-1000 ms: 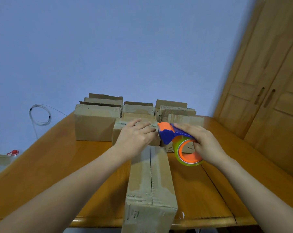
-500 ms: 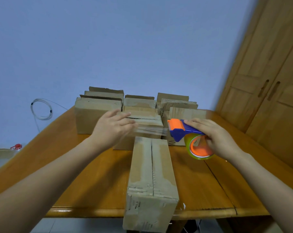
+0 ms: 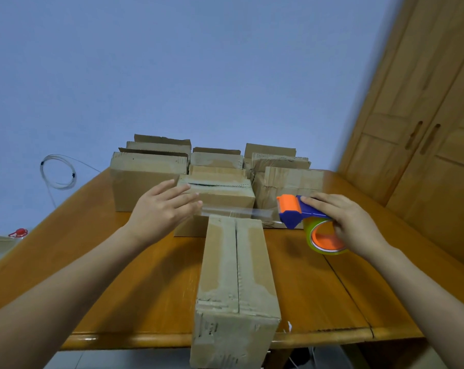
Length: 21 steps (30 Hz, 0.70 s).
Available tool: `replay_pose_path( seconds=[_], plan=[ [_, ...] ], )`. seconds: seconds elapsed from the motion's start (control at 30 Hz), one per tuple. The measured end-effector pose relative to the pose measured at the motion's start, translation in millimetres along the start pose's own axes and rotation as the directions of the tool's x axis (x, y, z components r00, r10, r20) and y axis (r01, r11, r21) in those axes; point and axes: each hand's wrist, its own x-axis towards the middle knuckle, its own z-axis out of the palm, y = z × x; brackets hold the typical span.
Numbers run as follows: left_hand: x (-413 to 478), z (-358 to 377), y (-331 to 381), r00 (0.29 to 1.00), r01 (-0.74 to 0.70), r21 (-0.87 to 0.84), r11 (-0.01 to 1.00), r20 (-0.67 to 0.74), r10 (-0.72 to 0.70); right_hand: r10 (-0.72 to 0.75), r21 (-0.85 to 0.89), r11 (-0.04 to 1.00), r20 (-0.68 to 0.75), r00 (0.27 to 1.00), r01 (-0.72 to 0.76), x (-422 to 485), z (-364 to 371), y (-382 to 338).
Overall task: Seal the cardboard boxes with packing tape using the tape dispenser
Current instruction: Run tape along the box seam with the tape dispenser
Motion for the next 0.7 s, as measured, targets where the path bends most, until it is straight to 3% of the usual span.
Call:
replay_pose_path(
  seconds=[0.4,0.7],
  plan=[
    [1,4,-9,0.992,-0.101,0.03,0.994,0.074,0.099,-0.016,-0.035,0.999,-0.022,1.0,0.015,0,14,5],
    [-1,7,-9,0.991,-0.097,0.038,0.995,0.096,0.093,-0.04,-0.069,0.997,-0.03,0.999,0.038,1,18,7]
  ],
)
